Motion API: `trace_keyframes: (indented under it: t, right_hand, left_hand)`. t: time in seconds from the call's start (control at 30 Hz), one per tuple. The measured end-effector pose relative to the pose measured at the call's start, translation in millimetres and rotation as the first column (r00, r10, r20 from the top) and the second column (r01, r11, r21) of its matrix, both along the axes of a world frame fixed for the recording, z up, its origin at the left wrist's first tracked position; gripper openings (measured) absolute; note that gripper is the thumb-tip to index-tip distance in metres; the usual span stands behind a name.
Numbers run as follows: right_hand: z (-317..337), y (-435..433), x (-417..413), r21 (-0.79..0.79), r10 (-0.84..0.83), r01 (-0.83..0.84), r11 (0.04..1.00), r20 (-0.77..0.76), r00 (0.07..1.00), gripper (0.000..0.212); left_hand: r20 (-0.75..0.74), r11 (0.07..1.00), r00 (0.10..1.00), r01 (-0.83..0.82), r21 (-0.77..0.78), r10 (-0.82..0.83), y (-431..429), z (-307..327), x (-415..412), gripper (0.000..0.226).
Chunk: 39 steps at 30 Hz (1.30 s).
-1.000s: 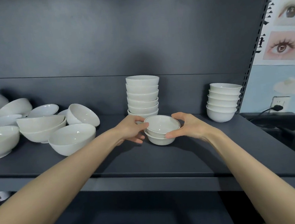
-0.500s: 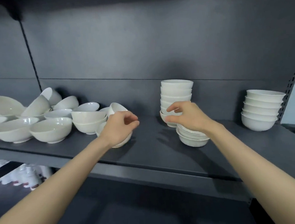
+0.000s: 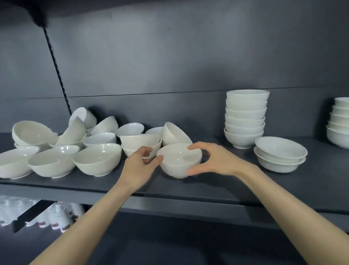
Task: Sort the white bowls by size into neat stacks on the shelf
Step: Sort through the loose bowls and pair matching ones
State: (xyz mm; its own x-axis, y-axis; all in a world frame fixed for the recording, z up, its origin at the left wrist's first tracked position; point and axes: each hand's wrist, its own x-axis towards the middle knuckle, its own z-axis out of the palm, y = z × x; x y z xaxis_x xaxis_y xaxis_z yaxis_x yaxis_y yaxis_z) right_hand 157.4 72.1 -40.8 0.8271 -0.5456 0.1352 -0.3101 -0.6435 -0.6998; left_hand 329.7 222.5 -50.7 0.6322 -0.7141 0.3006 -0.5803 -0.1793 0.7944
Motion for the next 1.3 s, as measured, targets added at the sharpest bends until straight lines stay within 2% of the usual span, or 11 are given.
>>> trace_keyframes:
  t: [0.2,0.27,0.33,0.47,0.6,0.77,0.93,1.07,1.2,1.3]
  right_hand:
    - [-14.2,10.5,10.0,0.002,-0.146,0.147,0.989,0.145,0.979,0.041]
    - [-16.9,14.4,6.5,0.045,-0.195,0.190,0.981,0.220,0.956,0.035]
    - [-15.5,16.5,-2.0,0.085,-0.270,0.257,0.963,0.266,0.925,0.035]
    - [-2.5,16.4,-22.6,0.100,-0.424,0.414,0.905,0.311,0.851,0.032]
    - [5.6,9.7,-31.3,0.107,-0.484,0.479,0.871,0.352,0.801,0.034]
    - [8.2,0.1,-31.5,0.129,-0.522,0.512,0.849,0.351,0.777,0.036]
    - [11.2,-11.0,-25.7,0.149,-0.505,0.487,0.861,0.367,0.781,0.036]
    - [12.9,-19.1,-23.0,0.180,-0.500,0.470,0.864,0.416,0.760,0.034]
    - [13.7,-25.3,-22.0,0.214,-0.507,0.464,0.860,0.472,0.722,0.032]
    - [17.6,-27.3,-20.1,0.229,-0.493,0.441,0.868,0.502,0.711,0.030]
  left_hand:
    - [-0.043,0.983,0.983,0.174,-0.059,-0.177,-11.3,-5.6,12.2,0.027]
    - [-0.039,0.972,0.974,0.221,-0.084,-0.224,-17.9,-5.3,14.8,0.023]
    - [-0.020,0.966,0.971,0.234,-0.110,-0.237,-27.5,-3.2,18.0,0.027]
    - [0.245,0.969,0.945,0.239,-0.058,-0.219,-49.7,2.7,21.5,0.042]
    - [0.515,0.975,0.829,0.164,0.152,-0.220,-69.1,6.4,22.6,0.055]
    - [0.707,0.952,0.670,-0.004,0.306,-0.225,-84.4,10.6,21.2,0.052]
    - [0.739,0.944,0.640,-0.064,0.325,-0.211,-93.3,7.9,25.2,0.031]
    - [0.722,0.954,0.659,-0.019,0.298,-0.212,-98.8,-0.6,30.6,0.031]
    - [0.633,0.966,0.731,0.161,0.202,-0.255,-98.2,-7.7,35.5,0.008]
    - [0.554,0.947,0.775,0.308,0.091,-0.305,-92.8,-11.4,34.0,0.006]
